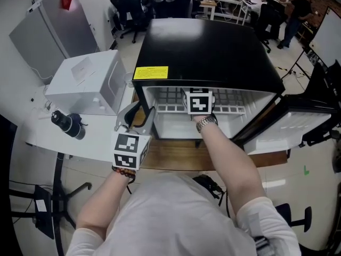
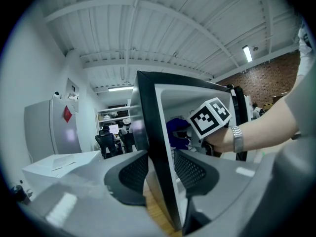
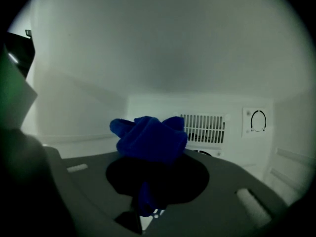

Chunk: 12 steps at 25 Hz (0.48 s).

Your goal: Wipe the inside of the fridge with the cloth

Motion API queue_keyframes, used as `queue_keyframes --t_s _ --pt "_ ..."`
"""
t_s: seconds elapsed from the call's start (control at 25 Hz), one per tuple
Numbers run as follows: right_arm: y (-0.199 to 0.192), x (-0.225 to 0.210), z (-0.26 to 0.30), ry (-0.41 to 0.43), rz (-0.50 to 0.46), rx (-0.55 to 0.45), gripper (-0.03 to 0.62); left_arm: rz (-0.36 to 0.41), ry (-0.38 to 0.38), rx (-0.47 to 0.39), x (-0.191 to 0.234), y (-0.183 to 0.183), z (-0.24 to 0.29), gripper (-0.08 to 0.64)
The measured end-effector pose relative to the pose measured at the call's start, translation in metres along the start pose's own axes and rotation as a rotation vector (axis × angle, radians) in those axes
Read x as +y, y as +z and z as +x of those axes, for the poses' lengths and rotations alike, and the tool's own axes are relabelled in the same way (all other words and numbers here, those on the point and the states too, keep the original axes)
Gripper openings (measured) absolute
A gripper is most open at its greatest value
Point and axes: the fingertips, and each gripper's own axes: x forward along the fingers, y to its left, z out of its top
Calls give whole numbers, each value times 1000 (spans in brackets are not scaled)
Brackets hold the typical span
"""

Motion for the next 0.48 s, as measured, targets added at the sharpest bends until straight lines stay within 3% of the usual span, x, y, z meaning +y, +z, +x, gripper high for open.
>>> queue_keyframes --t_s 0.48 --pt "-6 -52 -16 -96 9 3 84 -11 -2 -4 -1 -3 1 161"
